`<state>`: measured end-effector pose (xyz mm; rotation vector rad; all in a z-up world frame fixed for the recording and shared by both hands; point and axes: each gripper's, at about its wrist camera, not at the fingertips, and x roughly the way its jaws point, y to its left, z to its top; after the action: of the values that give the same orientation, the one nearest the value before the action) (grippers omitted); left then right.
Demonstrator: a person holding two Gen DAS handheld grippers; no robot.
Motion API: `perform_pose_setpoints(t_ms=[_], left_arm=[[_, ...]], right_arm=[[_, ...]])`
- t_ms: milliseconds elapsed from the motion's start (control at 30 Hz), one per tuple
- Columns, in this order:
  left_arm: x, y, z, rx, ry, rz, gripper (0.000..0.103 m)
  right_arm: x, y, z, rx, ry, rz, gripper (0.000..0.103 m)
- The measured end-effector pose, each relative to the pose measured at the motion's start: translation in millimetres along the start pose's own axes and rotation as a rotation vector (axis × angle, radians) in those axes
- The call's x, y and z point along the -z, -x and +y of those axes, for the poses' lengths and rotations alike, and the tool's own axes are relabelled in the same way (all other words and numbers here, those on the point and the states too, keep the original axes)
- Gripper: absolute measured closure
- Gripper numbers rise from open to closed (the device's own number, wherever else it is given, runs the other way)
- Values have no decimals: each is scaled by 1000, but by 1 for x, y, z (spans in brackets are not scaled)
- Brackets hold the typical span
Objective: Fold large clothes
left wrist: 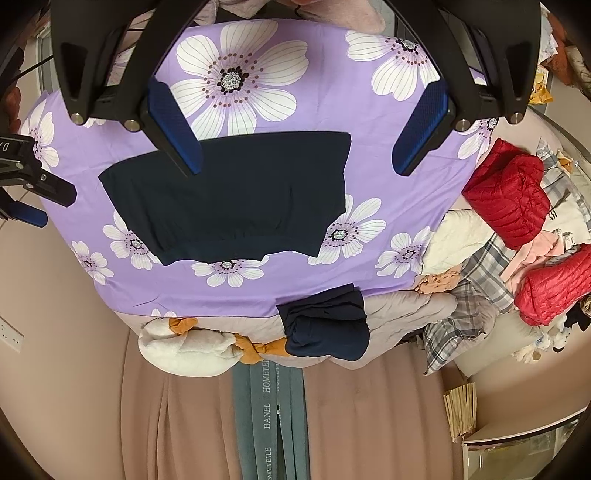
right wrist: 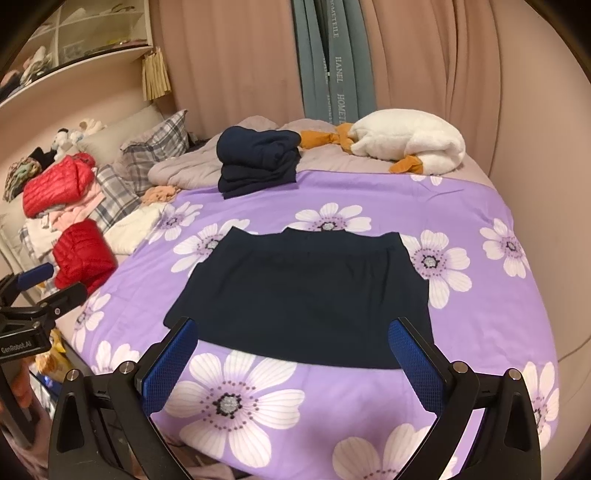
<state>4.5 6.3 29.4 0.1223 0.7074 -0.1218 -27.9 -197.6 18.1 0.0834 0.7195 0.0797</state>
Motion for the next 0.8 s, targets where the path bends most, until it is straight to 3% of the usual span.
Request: perform_pose_setpoints(t_ms=[800], left_arm=[[2,-5,-1,-4,-2,7,0]], right_arm=[[0,-3,1,-2,-1,4,1]])
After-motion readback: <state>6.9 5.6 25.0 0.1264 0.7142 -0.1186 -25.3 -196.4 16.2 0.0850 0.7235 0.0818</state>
